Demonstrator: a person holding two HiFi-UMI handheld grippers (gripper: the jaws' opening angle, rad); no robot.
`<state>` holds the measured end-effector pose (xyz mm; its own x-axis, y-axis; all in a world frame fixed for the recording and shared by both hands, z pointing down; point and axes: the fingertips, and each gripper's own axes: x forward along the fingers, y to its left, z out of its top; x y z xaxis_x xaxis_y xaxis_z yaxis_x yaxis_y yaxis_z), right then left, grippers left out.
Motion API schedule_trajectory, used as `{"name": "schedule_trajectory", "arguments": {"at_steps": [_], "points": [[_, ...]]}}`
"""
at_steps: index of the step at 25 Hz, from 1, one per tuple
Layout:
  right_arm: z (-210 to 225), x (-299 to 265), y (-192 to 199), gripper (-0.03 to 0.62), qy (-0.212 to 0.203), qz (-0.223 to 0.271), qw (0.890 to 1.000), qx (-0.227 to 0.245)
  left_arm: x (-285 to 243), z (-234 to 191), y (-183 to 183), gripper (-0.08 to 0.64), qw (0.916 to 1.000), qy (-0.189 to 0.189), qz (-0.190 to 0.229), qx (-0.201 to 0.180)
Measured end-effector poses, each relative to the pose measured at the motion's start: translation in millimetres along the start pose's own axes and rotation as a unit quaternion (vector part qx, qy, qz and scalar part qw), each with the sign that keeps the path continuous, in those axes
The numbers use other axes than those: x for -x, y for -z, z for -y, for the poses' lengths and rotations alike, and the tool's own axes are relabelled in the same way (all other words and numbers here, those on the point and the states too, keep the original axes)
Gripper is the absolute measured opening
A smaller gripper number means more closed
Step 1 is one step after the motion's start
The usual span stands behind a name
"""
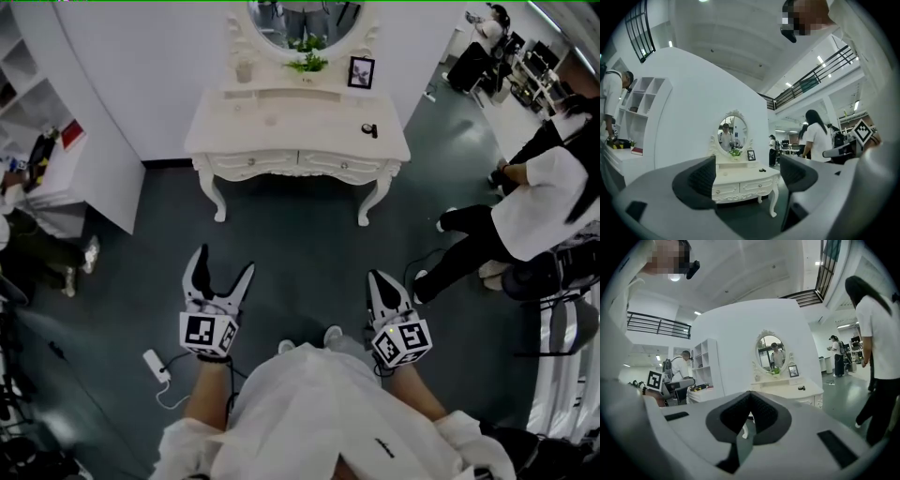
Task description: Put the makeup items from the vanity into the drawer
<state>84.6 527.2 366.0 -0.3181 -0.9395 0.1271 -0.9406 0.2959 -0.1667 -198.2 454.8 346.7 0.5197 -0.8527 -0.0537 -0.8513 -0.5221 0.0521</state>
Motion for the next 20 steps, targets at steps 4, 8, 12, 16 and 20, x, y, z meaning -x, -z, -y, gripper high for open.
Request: {"name": "schedule_trajectory", "arguments": {"at_steps": [4, 8, 12, 16, 20], "points": [[-6, -10, -3, 0.017, -0.007, -0.001, 1.000, 0.005, 2, -11, 6, 0.403, 0.9999, -0.006, -0.006, 0.012], [-4, -25, -3, 0.017, -0.015, -0.004, 1.000, 0.005, -6, -15, 8, 0.402, 0.9998, -0.011, -0.006, 0.013], [1, -48, -2, 0.017, -0.029, -0.002, 1.000, 0.003, -22, -19, 12, 0.403, 0.9997, -0.015, -0.011, 0.014], [21, -83, -5, 0.017, -0.049, -0.002, 0.999, 0.002, -53, -29, 13, 0.402, 0.9994, -0.030, -0.006, 0.017], [56, -117, -17, 0.017, -0.060, 0.000, 0.998, 0.000, -98, -32, 11, 0.402, 0.9992, -0.038, -0.008, 0.011]]}}
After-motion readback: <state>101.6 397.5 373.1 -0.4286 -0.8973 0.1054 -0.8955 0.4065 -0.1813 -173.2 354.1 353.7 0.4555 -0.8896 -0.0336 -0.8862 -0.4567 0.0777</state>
